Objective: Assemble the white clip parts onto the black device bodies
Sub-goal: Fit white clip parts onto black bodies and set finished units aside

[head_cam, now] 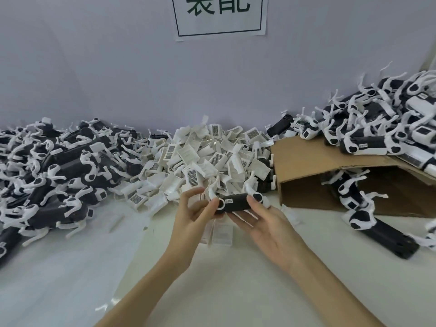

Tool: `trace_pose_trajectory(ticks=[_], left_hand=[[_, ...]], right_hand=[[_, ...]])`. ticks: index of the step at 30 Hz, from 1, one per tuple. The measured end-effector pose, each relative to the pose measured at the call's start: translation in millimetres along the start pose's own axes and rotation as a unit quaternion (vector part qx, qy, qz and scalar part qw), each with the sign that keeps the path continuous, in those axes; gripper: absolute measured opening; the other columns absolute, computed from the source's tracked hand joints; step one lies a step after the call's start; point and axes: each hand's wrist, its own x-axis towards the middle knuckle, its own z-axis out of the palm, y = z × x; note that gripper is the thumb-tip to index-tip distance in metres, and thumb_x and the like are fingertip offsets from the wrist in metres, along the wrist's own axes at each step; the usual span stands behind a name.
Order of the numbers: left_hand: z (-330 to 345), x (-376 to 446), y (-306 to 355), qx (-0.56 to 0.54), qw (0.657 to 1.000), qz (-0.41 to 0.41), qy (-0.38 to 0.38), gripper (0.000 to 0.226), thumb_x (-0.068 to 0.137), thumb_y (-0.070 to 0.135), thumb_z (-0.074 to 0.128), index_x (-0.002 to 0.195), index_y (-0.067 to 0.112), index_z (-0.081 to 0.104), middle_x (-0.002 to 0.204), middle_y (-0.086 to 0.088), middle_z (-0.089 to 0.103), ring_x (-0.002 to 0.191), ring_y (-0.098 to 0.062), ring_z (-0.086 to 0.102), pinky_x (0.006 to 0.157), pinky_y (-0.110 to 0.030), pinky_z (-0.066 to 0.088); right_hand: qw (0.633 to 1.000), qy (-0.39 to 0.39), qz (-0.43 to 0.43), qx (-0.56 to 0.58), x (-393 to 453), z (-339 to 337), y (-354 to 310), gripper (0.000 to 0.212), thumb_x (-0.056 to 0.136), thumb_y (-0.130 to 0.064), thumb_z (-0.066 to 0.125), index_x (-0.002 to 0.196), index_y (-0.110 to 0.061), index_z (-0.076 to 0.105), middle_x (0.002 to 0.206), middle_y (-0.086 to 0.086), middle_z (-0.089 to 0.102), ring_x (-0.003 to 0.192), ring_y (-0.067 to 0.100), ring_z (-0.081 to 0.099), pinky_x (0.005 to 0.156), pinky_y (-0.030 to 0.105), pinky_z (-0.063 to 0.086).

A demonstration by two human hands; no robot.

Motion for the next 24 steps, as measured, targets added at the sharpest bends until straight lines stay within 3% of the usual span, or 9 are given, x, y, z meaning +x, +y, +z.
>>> trace_pose_trajectory(ticks=[2,6,8,12,14,16,19,21,24], left_hand=[[-4.3,1.1,-0.9,0.001,1.000,0.002,0.006,0.056,0.082,0.051,0.075,0.131,0.035,0.054,0.110,0.000,0.081,0.100,-0.018,0.079,0.081,-0.026,0.051],[-6.2,0.8,1.3,-0.003,0.999,0.037,0.001,0.051,0.089,0.044,0.082,0.131,0.033,0.056,0.107,-0.006,0.081,0.099,-0.016,0.076,0.077,-0.014,0.053],[-7.5,1.9,3.1,-0.014,0.999,0.049,-0.010,0.052,0.088,0.043,0.082,0.132,0.035,0.056,0.113,-0.006,0.080,0.103,-0.018,0.075,0.084,-0.019,0.055],[-12.7,3.9,2.2,-0.033,0.998,0.017,-0.055,0.066,0.082,0.047,0.081,0.142,0.044,0.055,0.135,0.000,0.072,0.123,-0.029,0.070,0.105,-0.041,0.052],[-12.9,2.6,1.2,-0.032,0.997,0.002,-0.069,0.065,0.081,0.048,0.082,0.141,0.045,0.057,0.138,0.001,0.071,0.124,-0.026,0.070,0.103,-0.036,0.054],[-13.7,2.8,1.6,-0.022,0.996,-0.004,-0.084,0.058,0.081,0.050,0.082,0.135,0.046,0.062,0.136,0.000,0.072,0.123,-0.024,0.071,0.097,-0.029,0.055],[-15.2,4.1,1.4,0.006,0.995,-0.007,-0.103,0.070,0.082,0.049,0.083,0.146,0.045,0.052,0.145,-0.001,0.065,0.127,-0.022,0.068,0.106,-0.039,0.051],[-15.7,2.2,3.2,0.068,0.992,0.044,-0.093,0.077,0.089,0.043,0.080,0.154,0.047,0.040,0.152,0.006,0.056,0.137,-0.016,0.059,0.111,-0.040,0.050],[-13.4,-6.2,9.1,0.145,0.973,0.146,-0.101,0.069,0.099,0.042,0.068,0.159,0.043,0.033,0.162,0.018,0.042,0.149,-0.010,0.044,0.110,-0.035,0.048]], right_hand=[[1.000,0.004,-0.003,-0.024,-1.3,0.8,-2.2,0.048,0.097,-0.023,0.066,0.131,0.010,0.061,0.131,0.024,0.069,0.126,0.034,0.066,0.108,0.046,0.053],[0.997,-0.015,-0.022,-0.075,-4.1,1.5,-0.6,0.051,0.099,-0.023,0.061,0.138,0.008,0.056,0.137,0.023,0.065,0.135,0.035,0.059,0.112,0.047,0.050],[0.997,-0.036,-0.020,-0.070,-5.3,1.0,-1.7,0.051,0.101,-0.022,0.059,0.142,0.007,0.052,0.141,0.024,0.062,0.138,0.035,0.056,0.112,0.048,0.049],[0.995,-0.075,0.010,-0.060,-7.3,-2.5,-11.4,0.049,0.103,-0.017,0.058,0.148,-0.002,0.047,0.144,0.021,0.061,0.136,0.036,0.058,0.111,0.051,0.049],[0.995,-0.071,0.009,-0.067,-7.9,-4.8,-12.2,0.050,0.100,-0.017,0.062,0.147,-0.003,0.048,0.142,0.022,0.062,0.133,0.037,0.060,0.110,0.051,0.050],[0.994,-0.060,-0.022,-0.086,-8.0,-4.8,-12.1,0.051,0.098,-0.015,0.064,0.144,-0.001,0.048,0.141,0.022,0.062,0.133,0.036,0.061,0.107,0.049,0.053],[0.988,-0.061,-0.076,-0.118,-8.7,-2.7,-14.6,0.052,0.095,-0.009,0.066,0.145,-0.004,0.051,0.142,0.017,0.063,0.134,0.030,0.061,0.106,0.047,0.054],[0.973,-0.049,-0.129,-0.183,-10.9,-0.8,-16.2,0.059,0.092,-0.003,0.071,0.146,-0.013,0.051,0.141,0.010,0.065,0.134,0.025,0.060,0.109,0.042,0.052],[0.917,-0.017,-0.228,-0.326,-16.4,3.6,-13.3,0.072,0.086,-0.002,0.081,0.145,-0.026,0.049,0.139,-0.002,0.066,0.132,0.017,0.061,0.105,0.027,0.051]])
